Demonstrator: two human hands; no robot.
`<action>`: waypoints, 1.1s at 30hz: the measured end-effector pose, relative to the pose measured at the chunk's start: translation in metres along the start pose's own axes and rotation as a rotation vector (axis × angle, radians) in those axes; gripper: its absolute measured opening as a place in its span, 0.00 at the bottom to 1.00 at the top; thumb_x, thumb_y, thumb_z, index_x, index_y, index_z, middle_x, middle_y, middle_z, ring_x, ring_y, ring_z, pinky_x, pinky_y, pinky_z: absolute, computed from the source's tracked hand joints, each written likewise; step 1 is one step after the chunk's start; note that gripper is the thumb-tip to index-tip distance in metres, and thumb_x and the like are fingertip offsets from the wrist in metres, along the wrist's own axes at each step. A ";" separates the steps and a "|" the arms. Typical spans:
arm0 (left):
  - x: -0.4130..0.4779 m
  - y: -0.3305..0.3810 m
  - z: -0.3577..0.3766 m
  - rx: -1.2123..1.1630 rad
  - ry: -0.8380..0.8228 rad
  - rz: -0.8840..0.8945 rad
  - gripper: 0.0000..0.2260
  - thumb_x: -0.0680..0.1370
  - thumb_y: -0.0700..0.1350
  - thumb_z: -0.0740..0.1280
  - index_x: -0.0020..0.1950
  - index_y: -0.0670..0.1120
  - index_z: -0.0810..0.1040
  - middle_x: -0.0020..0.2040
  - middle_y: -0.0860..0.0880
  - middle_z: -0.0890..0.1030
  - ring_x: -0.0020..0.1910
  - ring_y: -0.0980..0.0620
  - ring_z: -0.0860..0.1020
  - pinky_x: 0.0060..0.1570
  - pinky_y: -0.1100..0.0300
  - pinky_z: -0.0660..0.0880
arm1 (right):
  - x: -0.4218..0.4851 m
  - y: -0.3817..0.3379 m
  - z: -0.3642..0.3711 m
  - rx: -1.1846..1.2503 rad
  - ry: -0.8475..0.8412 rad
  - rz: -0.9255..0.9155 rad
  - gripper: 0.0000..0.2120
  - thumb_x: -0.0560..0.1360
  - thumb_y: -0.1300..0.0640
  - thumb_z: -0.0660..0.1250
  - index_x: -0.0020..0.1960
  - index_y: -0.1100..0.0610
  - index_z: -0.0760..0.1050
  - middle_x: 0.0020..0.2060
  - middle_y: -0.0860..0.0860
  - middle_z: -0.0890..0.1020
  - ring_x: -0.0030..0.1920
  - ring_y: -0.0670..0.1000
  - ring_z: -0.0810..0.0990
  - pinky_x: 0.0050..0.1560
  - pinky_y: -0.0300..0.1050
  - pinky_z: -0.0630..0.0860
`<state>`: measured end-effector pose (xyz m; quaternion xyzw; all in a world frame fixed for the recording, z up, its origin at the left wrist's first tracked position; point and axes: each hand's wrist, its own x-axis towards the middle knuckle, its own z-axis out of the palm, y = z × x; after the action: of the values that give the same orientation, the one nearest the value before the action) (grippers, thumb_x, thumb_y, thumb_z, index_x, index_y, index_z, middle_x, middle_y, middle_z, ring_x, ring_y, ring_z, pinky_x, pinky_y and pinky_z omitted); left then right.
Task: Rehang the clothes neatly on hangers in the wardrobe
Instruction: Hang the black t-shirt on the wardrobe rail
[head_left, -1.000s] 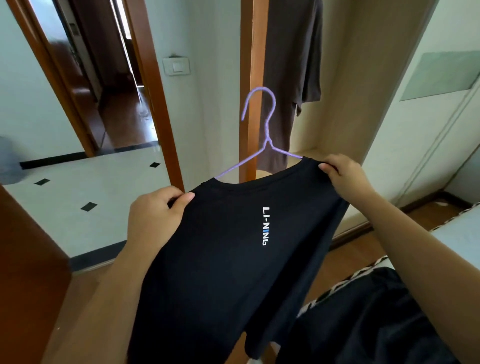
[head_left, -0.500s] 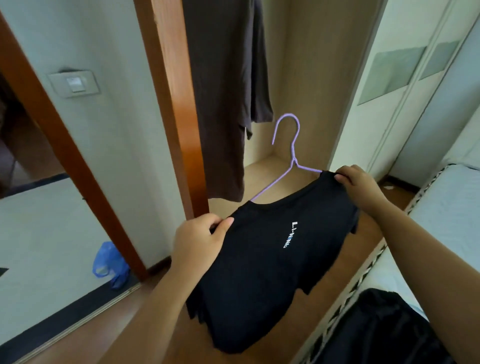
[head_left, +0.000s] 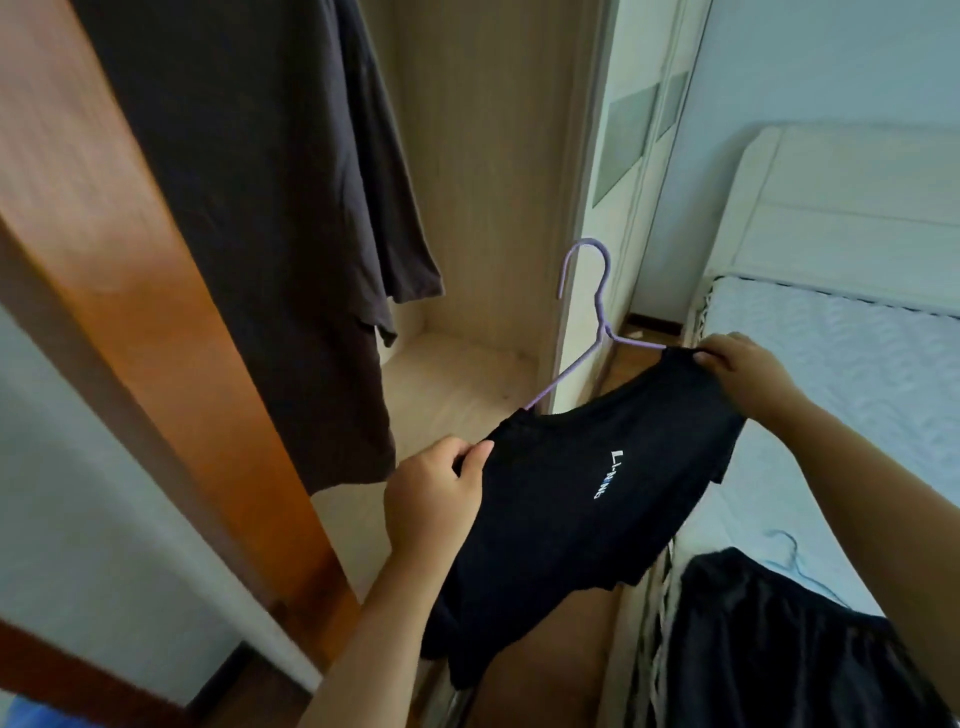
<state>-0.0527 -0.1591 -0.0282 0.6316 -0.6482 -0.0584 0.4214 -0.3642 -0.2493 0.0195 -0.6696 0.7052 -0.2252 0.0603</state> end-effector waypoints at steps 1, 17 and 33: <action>0.005 -0.001 0.006 0.009 0.030 0.027 0.15 0.74 0.51 0.67 0.30 0.45 0.76 0.21 0.56 0.66 0.20 0.59 0.62 0.22 0.67 0.54 | 0.003 0.003 -0.003 -0.014 0.004 0.011 0.13 0.79 0.60 0.57 0.57 0.65 0.74 0.53 0.66 0.74 0.56 0.63 0.72 0.55 0.49 0.66; 0.104 -0.045 0.095 -0.010 0.300 -0.034 0.18 0.73 0.53 0.61 0.31 0.42 0.78 0.21 0.49 0.73 0.19 0.51 0.67 0.24 0.68 0.58 | 0.174 0.003 0.029 -0.025 -0.108 -0.274 0.11 0.78 0.55 0.60 0.52 0.61 0.75 0.47 0.57 0.78 0.51 0.58 0.75 0.51 0.48 0.68; 0.277 -0.011 0.144 0.252 0.092 -0.183 0.13 0.78 0.45 0.60 0.61 0.43 0.74 0.57 0.41 0.77 0.56 0.40 0.74 0.58 0.47 0.71 | 0.289 0.017 -0.011 0.124 -0.338 -0.330 0.17 0.77 0.49 0.60 0.31 0.53 0.72 0.30 0.49 0.75 0.33 0.46 0.72 0.35 0.38 0.67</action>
<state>-0.0914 -0.4674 0.0046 0.7379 -0.5700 0.0142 0.3610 -0.4116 -0.5273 0.0853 -0.7989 0.5509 -0.1598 0.1809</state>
